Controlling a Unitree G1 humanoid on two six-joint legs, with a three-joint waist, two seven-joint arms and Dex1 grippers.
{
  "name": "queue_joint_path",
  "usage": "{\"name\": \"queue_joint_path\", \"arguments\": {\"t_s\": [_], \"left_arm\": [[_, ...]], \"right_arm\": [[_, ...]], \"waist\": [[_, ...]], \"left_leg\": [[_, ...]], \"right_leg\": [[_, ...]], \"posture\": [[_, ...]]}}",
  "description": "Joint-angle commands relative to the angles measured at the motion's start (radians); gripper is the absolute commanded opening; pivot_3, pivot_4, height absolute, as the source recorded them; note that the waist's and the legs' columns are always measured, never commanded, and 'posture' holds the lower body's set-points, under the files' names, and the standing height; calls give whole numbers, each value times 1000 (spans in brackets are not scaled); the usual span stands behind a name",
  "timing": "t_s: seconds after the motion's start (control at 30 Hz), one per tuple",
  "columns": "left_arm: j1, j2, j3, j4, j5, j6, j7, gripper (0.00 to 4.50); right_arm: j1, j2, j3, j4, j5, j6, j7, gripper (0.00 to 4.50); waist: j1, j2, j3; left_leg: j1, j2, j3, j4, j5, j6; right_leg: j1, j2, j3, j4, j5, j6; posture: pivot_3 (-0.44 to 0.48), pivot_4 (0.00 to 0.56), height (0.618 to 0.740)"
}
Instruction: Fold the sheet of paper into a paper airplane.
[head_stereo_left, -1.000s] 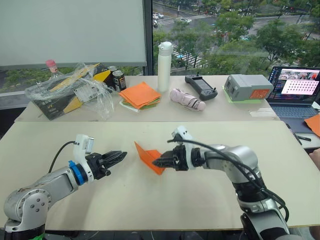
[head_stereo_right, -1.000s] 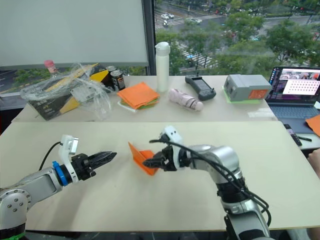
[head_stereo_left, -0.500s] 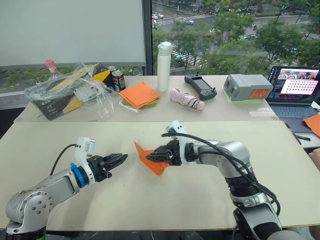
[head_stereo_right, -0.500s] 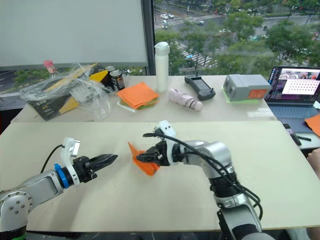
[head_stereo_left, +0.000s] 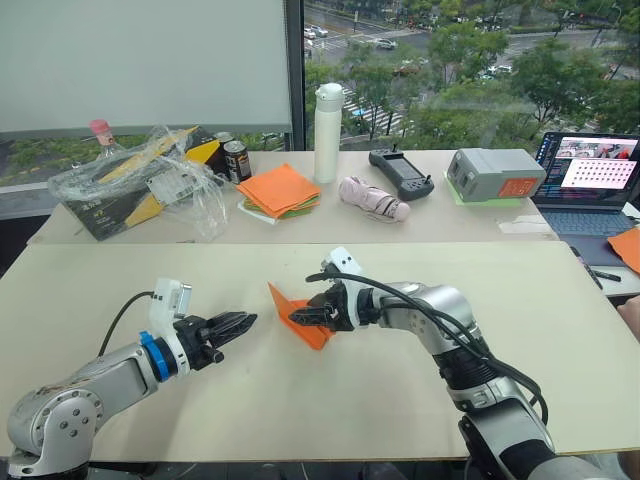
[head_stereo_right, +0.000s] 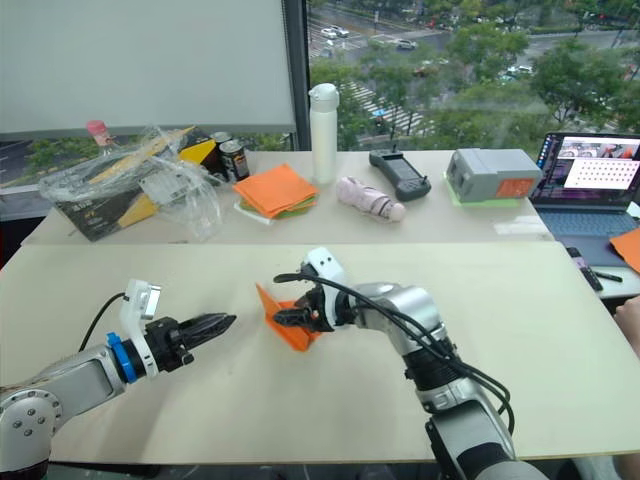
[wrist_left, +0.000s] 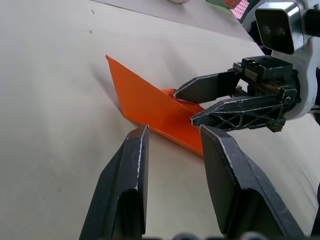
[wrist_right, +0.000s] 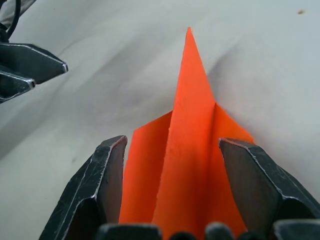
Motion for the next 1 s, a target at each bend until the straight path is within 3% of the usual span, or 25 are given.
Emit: {"name": "queue_joint_path", "arguments": {"t_s": [0.03, 0.5, 1.0], "left_arm": [[4, 6, 29, -40, -22, -29, 9, 1729], [16, 14, 39, -49, -41, -38, 31, 1729], [20, 23, 44, -49, -48, -39, 36, 1729]], "right_arm": [[-16, 11, 18, 0, -13, -30, 23, 3241], [-8, 11, 82, 41, -93, -78, 51, 3241], [-4, 28, 17, 12, -33, -8, 88, 3241]], "waist": [[0, 0, 0], [0, 0, 0], [0, 0, 0]], "left_leg": [[0, 0, 0, 0, 0, 0], [0, 0, 0, 0, 0, 0], [0, 0, 0, 0, 0, 0]], "right_leg": [[0, 0, 0, 0, 0, 0], [0, 0, 0, 0, 0, 0], [0, 0, 0, 0, 0, 0]], "posture": [[0, 150, 740], [0, 150, 740], [0, 150, 740]]}}
